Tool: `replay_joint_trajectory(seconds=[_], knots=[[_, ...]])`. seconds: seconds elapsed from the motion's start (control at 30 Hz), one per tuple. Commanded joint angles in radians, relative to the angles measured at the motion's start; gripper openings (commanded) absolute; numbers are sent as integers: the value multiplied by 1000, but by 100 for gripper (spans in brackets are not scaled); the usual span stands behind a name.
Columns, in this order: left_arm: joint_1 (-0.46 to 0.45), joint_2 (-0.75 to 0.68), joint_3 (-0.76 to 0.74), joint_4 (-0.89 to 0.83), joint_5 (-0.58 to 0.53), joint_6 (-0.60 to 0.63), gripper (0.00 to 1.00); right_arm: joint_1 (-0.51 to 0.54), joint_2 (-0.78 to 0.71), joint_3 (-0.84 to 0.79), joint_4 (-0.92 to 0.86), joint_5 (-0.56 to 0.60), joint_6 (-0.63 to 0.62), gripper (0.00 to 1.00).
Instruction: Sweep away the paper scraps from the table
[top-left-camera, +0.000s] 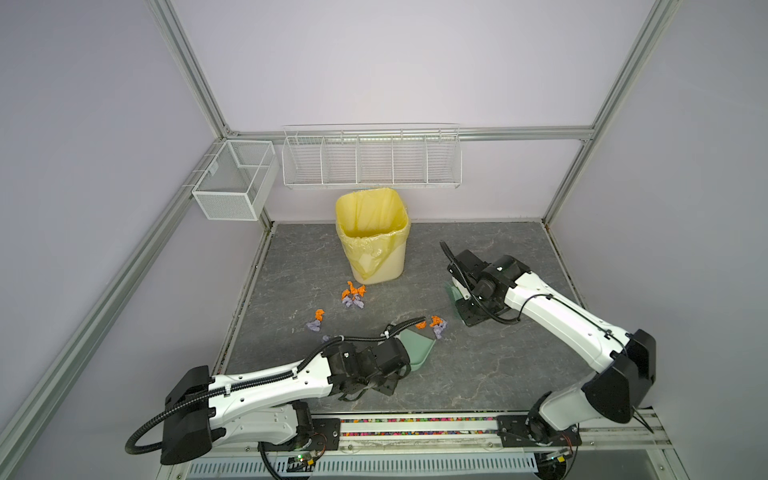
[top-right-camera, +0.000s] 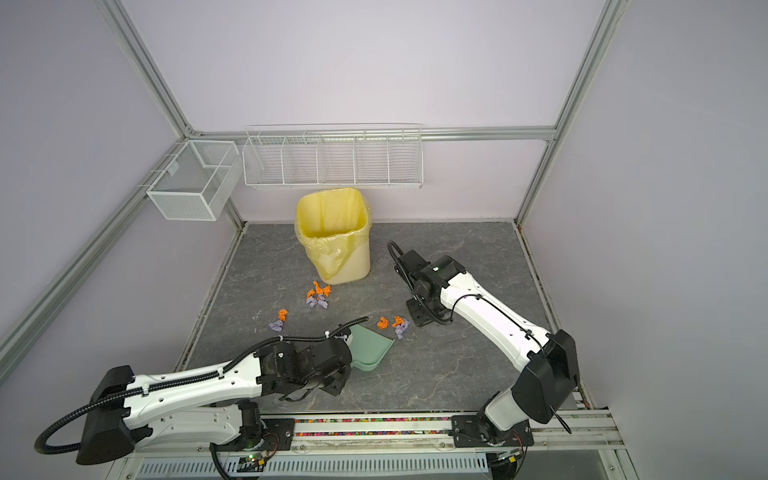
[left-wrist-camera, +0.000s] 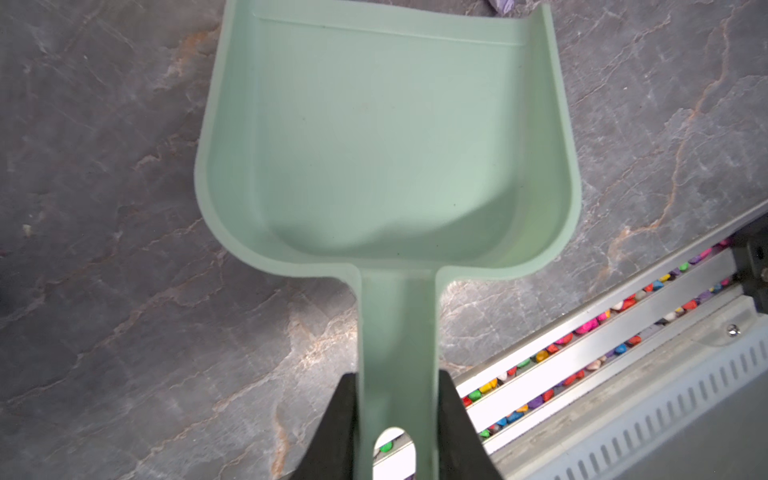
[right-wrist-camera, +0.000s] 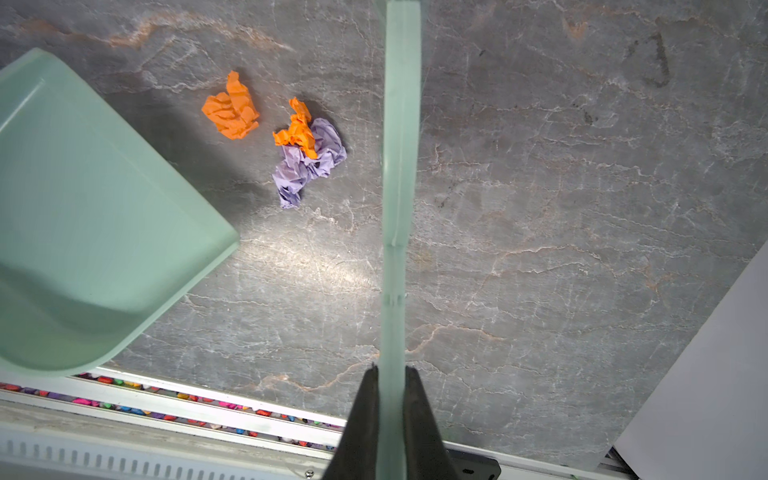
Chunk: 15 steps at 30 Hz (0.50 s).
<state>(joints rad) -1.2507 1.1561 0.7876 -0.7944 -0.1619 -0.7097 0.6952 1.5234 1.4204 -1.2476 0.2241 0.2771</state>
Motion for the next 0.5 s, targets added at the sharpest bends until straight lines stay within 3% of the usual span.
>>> replay_joint_trajectory(seconds=[0.0, 0.17, 0.47], knots=[[-5, 14, 16, -15, -36, 24, 0, -5, 14, 31, -22, -9, -22, 7], [-11, 24, -11, 61, 35, 44, 0, -5, 27, 43, -29, 2, -31, 7], [-24, 103, 10, 40, 23, 83, 0, -5, 31, 57, -9, -29, -30, 7]])
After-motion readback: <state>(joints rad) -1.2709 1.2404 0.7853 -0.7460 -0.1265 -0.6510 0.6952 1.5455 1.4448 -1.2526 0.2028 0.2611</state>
